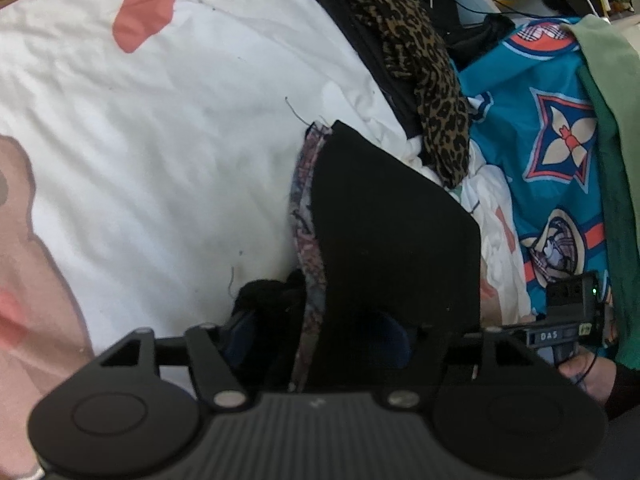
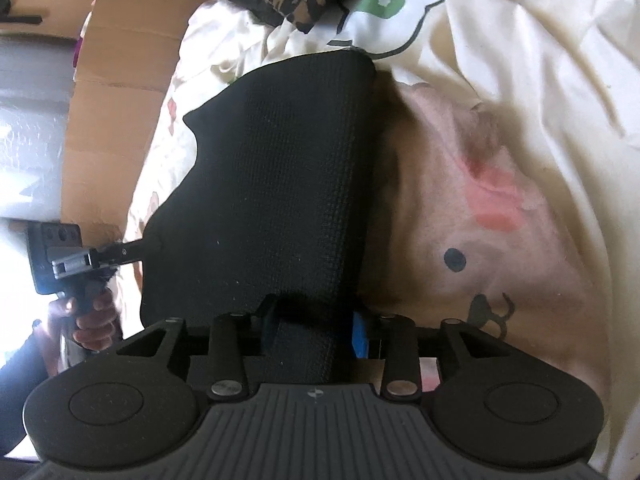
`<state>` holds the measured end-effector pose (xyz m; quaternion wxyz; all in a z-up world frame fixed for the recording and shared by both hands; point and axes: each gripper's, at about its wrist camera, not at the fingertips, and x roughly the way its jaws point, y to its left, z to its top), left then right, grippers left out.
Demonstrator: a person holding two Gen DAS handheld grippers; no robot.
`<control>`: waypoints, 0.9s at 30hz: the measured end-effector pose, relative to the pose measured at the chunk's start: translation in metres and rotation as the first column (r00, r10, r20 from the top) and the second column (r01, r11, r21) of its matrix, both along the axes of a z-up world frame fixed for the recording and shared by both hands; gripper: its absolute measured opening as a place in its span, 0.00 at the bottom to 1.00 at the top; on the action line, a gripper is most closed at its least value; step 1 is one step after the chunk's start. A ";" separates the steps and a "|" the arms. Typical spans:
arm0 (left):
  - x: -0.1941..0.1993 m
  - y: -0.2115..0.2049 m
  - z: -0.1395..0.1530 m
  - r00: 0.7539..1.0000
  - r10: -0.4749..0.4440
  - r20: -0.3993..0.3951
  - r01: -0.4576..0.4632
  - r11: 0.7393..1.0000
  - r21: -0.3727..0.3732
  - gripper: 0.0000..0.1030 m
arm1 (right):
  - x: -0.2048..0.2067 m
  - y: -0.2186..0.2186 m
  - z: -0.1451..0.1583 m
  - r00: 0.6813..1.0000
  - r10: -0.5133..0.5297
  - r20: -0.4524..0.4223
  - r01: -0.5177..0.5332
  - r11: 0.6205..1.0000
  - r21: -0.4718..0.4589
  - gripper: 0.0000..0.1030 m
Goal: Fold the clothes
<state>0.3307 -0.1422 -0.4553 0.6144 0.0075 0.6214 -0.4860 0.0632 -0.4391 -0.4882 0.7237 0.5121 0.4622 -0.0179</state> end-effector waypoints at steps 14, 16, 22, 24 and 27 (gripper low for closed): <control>0.006 0.000 0.015 0.995 -0.065 0.068 0.063 0.997 0.036 0.63 | -0.007 -0.002 0.023 0.997 0.067 0.040 -0.066 0.997 -0.031 0.28; 0.007 0.001 0.013 0.995 -0.061 0.081 0.056 0.997 0.056 0.71 | -0.005 0.000 0.022 0.997 0.073 0.031 -0.072 0.997 -0.039 0.46; 0.009 0.001 -0.003 0.999 -0.040 0.022 0.040 0.999 0.005 0.77 | 0.000 0.005 0.005 0.998 0.049 0.033 -0.049 0.999 -0.010 0.47; 0.007 0.000 -0.003 0.998 -0.053 0.016 0.053 0.998 -0.014 0.77 | 0.000 0.005 0.003 0.999 0.031 0.043 -0.032 0.999 0.007 0.47; 0.006 -0.001 -0.001 0.996 -0.085 0.004 0.085 0.996 -0.030 0.64 | 0.001 0.006 0.001 0.998 0.014 0.057 -0.015 1.000 0.024 0.46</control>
